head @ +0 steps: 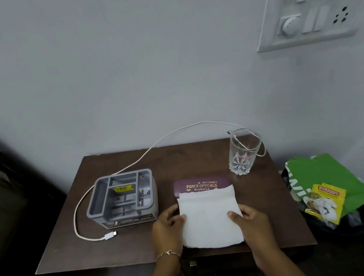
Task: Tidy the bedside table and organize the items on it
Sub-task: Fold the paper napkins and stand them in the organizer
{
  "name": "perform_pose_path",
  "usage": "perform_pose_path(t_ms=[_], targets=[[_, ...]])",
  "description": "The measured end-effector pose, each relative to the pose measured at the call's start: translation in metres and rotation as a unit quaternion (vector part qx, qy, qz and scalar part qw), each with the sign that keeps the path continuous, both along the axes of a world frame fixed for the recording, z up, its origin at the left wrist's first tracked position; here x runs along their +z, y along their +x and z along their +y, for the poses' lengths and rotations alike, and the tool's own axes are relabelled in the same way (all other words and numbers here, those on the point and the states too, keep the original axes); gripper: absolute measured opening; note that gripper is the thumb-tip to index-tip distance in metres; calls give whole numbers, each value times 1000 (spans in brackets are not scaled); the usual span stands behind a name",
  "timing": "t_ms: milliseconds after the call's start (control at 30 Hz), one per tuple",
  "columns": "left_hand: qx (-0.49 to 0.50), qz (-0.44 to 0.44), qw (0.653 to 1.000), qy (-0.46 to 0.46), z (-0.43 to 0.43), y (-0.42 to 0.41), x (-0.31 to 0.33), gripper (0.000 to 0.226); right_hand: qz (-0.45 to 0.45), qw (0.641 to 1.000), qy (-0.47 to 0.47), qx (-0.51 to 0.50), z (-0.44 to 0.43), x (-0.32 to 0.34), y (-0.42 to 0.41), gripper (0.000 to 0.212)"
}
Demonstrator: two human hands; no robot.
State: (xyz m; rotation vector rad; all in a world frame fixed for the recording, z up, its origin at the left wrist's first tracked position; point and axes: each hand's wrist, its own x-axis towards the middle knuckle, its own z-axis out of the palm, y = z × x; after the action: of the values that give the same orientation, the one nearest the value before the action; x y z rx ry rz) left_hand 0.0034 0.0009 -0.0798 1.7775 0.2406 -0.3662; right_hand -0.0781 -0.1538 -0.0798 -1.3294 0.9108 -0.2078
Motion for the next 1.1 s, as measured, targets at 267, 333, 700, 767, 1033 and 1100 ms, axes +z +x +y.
perform_pose_path(t_ms=[267,333,700,767,1033,1100], targets=[[6,-52,998,25,-13,25,-3,35,-1,1000,12,-4,-6,-10,35,27],[8,-52,998,24,-15,31,-4,35,-2,1000,15,-7,-8,-11,43,27],[7,-86,993,78,-31,48,0,41,-4,1000,19,-14,-17,-10,71,29],[-10,-93,992,86,-28,40,2,43,-3,1000,7,-8,-15,-5,63,28],[-49,-134,983,114,-4,8,1,47,53,968,-236,61,-5,1,17,33],[-76,-164,973,145,0,2,0,51,49,955,-282,74,-2,-2,8,32]])
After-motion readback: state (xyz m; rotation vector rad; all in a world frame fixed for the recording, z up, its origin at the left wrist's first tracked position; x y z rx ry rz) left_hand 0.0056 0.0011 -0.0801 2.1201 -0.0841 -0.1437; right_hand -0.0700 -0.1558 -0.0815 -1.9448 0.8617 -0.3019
